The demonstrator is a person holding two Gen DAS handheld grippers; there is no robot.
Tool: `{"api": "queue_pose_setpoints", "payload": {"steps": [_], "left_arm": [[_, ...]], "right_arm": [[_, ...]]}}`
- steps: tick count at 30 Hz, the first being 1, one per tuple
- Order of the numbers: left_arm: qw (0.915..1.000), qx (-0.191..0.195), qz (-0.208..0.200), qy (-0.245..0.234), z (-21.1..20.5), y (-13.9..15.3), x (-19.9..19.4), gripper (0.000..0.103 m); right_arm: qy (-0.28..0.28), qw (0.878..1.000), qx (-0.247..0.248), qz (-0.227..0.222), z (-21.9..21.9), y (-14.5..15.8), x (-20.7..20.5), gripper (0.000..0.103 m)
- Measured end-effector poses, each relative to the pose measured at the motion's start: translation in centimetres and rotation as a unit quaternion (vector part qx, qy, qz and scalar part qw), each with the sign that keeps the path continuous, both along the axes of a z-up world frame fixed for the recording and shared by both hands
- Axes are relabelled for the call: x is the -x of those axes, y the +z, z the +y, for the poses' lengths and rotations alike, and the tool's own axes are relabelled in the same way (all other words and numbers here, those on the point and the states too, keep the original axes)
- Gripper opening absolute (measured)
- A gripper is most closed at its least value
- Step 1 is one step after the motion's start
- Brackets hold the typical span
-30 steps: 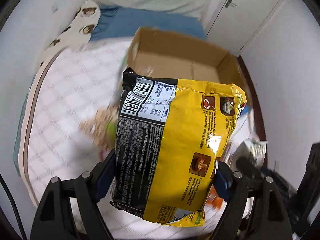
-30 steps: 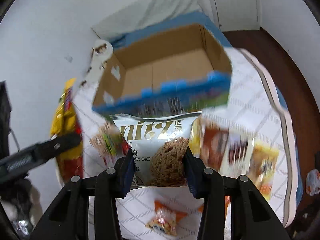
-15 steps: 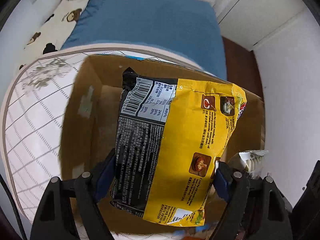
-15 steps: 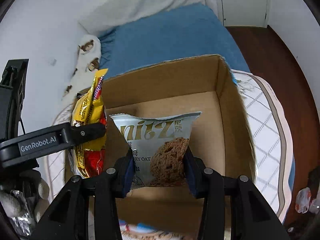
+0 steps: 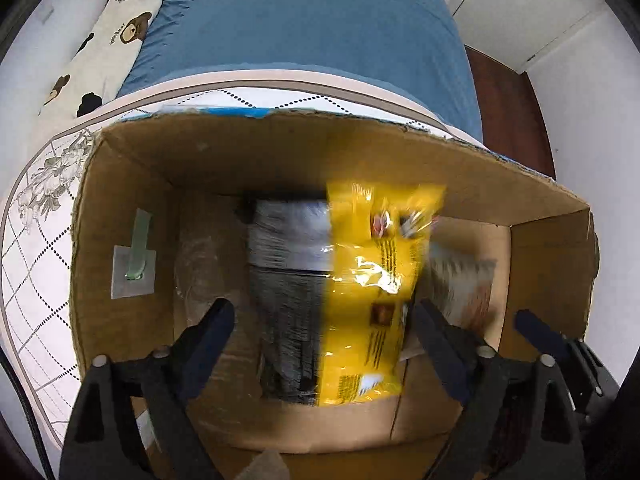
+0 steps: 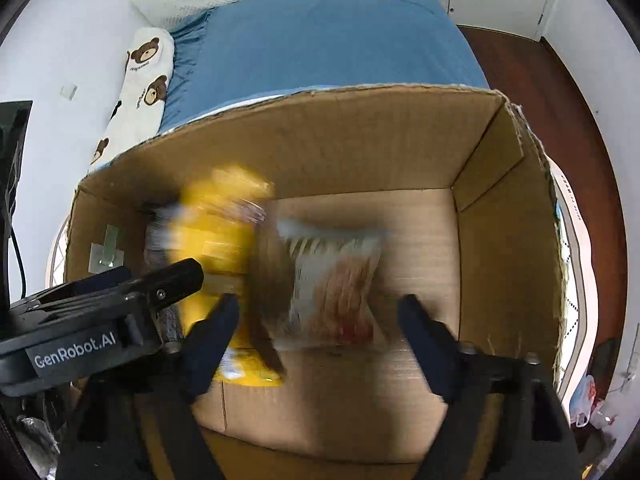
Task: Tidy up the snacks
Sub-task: 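Carry both bags into the cardboard box and open both grippers, then withdraw both grippers from the box back toward the snack pile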
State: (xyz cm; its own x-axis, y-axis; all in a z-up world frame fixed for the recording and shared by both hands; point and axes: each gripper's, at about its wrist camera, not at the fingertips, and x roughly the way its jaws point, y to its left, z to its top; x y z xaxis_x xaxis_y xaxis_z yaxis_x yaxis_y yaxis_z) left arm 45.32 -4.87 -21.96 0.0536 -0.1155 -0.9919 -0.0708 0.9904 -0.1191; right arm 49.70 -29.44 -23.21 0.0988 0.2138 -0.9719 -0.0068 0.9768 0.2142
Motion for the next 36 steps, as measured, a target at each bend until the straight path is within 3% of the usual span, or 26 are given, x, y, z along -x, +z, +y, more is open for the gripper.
{"api": "queue_pose_setpoints", "payload": {"steps": [3, 8, 12, 19, 28, 36], "left_arm": [[0.9999, -0.005, -0.011, -0.001, 0.6, 0.2, 0.1, 0.092], [0.9994, -0.007, -0.035, -0.003, 0.8, 1.5, 1.2, 0.092], [0.9983, -0.012, -0.056, -0.003, 1.4, 2.6, 2.4, 0.092], [0.9949, -0.031, -0.096, -0.004, 2.1, 5.0, 4.9, 0.092], [0.9853, -0.05, -0.162, -0.018, 1.8, 9.5, 9.1, 0.092], [0.9757, -0.036, -0.215, -0.023, 1.7, 14.3, 14.9, 0.092]], "right_arm": [[0.027, 0.999, 0.029, -0.01, 0.0, 0.1, 0.2, 0.09], [0.028, 0.999, 0.034, -0.025, -0.7, 1.8, 0.5, 0.092], [0.026, 0.998, 0.044, -0.046, 0.8, 6.3, 2.4, 0.094], [0.019, 0.996, 0.056, -0.071, 0.4, 8.4, 4.5, 0.096], [0.014, 0.989, 0.064, -0.13, -0.2, 12.7, 9.4, 0.096], [0.001, 0.981, 0.056, -0.188, -1.0, 18.4, 15.4, 0.096]]}}
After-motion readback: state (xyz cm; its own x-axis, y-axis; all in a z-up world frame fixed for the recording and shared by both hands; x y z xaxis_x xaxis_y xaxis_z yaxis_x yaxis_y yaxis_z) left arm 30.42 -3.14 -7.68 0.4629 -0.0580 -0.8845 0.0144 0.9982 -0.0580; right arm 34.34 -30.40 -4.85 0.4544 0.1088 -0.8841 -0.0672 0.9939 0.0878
